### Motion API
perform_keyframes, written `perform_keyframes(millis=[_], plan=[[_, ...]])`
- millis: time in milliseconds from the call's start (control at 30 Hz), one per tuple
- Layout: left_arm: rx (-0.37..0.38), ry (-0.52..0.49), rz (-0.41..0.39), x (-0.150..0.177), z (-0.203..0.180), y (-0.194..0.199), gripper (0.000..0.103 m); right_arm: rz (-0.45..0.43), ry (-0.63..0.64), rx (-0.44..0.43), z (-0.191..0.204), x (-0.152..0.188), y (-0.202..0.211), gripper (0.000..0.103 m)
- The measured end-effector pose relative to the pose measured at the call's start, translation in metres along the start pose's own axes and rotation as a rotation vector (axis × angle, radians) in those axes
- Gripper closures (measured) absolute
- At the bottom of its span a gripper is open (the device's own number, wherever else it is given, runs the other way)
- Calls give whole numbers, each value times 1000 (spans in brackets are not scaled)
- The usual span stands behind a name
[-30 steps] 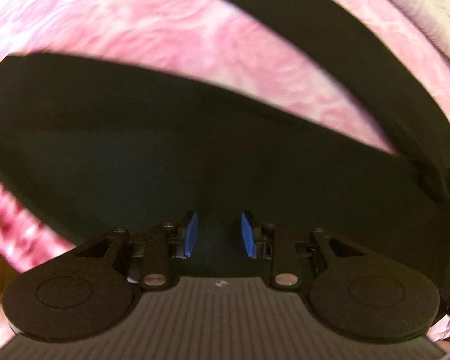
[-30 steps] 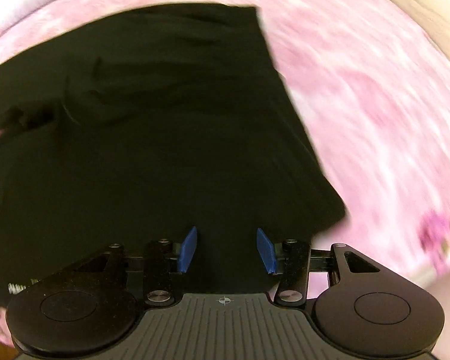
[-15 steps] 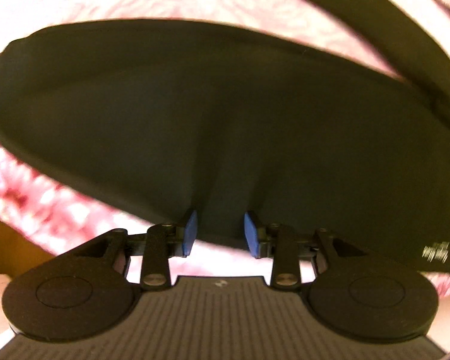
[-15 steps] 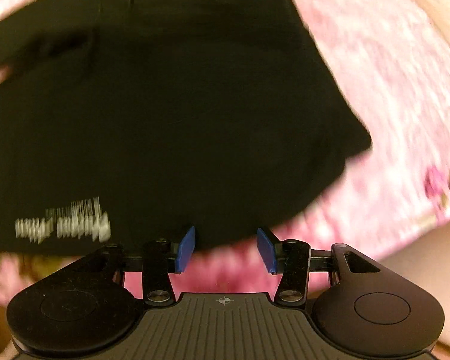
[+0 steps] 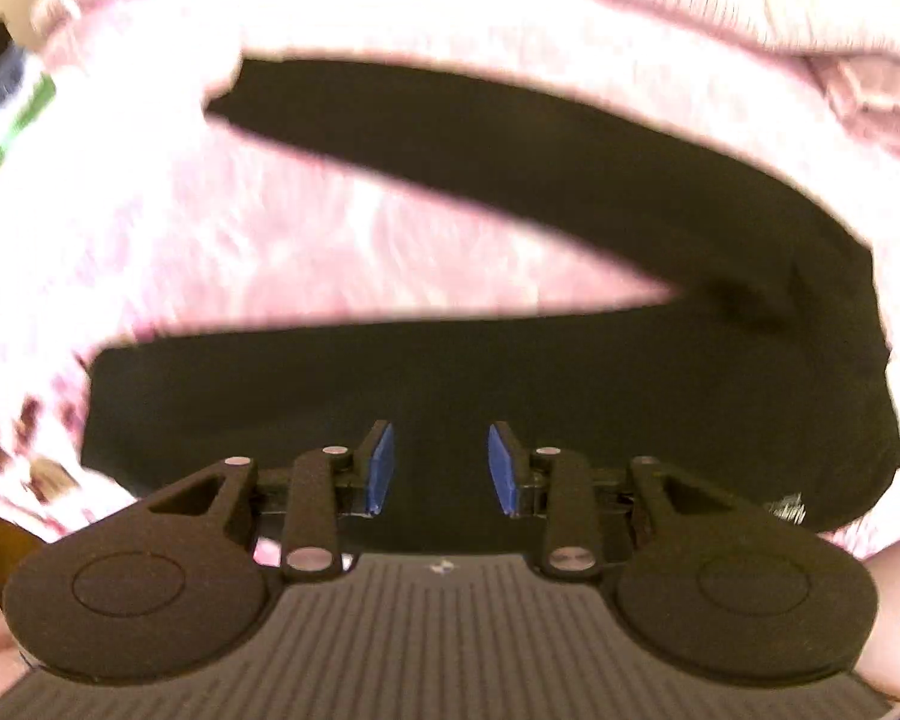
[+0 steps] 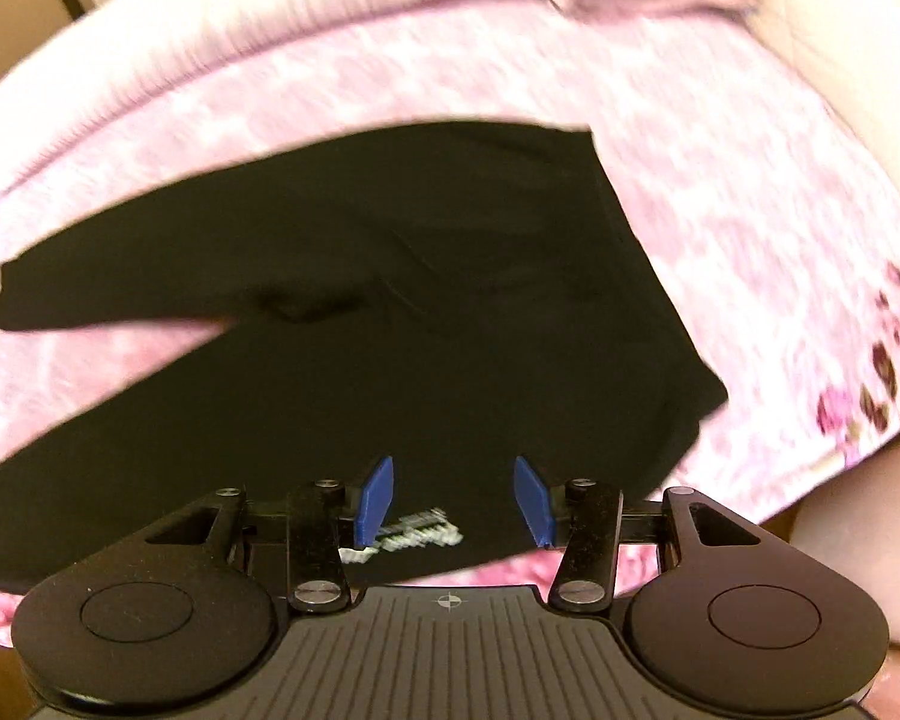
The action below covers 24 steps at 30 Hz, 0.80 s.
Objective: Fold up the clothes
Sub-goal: 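Lift the black trousers with both grippers and shake them out above the bed, then lay the trousers flat on the bed and open both grippers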
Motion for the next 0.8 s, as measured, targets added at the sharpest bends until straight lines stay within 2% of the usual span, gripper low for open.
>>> perform_keyframes(millis=[167,233,367,500,733,800], plan=[[-26,17,-95,-24,3,48,71,-46,25,-29,16,-21,35,54],[-40,19,-131,-27,2,65,69,-67,31,-62,12,-41,44,54],[-62,46,-168,-24,-10,91,68,-109,58,-94,9,-50,66,54],[-81,48,-190,-8,-36,108,68,-136,92,-102,-7,-46,90,54],[-107,54,-228,31,-91,135,67,-154,97,-82,-72,-20,122,53],[-106,59,-232,45,-105,143,67,-150,105,-99,-86,-12,129,53]])
Point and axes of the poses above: each gripper's, at about its wrist camera, not at the fingertips, and y roughly against the way its jaws point, z to its left, x to its underside, the point moved 10 cm from there along -y, roughly the way its jaws point, and after that the axes turned 4 degrees about -z, right-handed, at the moved point
